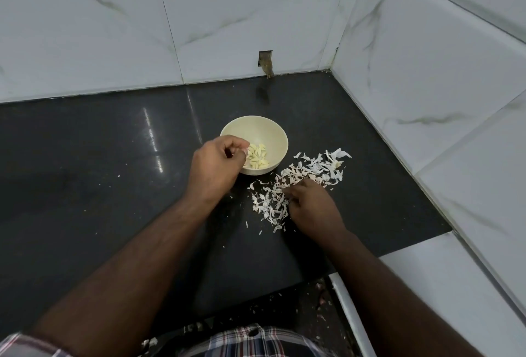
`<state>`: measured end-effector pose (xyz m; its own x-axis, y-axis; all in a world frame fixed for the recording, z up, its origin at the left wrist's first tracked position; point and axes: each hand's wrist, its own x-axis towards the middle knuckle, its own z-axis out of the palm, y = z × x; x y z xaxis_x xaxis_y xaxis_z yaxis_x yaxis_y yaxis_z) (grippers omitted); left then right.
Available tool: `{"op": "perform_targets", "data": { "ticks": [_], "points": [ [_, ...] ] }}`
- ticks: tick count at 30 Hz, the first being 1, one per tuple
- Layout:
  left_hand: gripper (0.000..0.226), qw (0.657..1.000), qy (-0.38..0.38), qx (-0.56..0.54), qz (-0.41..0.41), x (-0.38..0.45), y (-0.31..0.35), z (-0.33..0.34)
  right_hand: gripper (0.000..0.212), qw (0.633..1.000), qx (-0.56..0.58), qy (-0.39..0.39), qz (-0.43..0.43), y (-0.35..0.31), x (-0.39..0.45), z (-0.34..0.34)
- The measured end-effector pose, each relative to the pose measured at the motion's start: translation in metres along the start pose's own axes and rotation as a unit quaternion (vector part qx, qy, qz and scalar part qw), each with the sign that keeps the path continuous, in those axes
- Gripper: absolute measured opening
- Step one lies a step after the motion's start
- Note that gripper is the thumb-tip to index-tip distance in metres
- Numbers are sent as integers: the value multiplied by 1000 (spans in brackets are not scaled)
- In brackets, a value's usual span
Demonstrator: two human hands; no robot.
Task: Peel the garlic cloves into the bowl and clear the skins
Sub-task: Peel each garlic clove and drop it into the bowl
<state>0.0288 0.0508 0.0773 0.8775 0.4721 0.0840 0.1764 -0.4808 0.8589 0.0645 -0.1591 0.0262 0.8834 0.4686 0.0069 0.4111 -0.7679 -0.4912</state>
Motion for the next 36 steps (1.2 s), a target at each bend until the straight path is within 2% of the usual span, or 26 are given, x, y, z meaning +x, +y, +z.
{"op": "perform_targets", "data": {
  "ticks": [7,14,18,23,25,27,29,31,36],
  "points": [
    [27,994,-33,104,6,13,8,3,32,997,-64,-31,1,-5,8,8],
    [15,995,-47,83,39,-13,8,7,23,997,-53,-52,0,-9,7,10],
    [10,992,-95,85,20,-30,-4,14,23,998,-45,-47,22,-10,14,9],
    [10,977,-164,133,-4,-40,-20,20,18,996,-50,-76,15,-14,16,10],
    [12,974,-175,142,-10,-43,-26,21,16,996,-16,-86,12,-14,16,7],
    [14,972,-180,153,-6,-46,-30,23,11,993,75,-73,53,-11,17,1],
    [16,968,-185,168,3,-48,-34,26,10,971,202,-60,112,-5,17,-6],
    [17,966,-185,180,16,-50,-37,30,17,947,285,-63,136,2,16,-12],
    [25,957,-200,202,58,-48,-38,42,29,944,289,-60,148,10,13,-18]
  ]
}}
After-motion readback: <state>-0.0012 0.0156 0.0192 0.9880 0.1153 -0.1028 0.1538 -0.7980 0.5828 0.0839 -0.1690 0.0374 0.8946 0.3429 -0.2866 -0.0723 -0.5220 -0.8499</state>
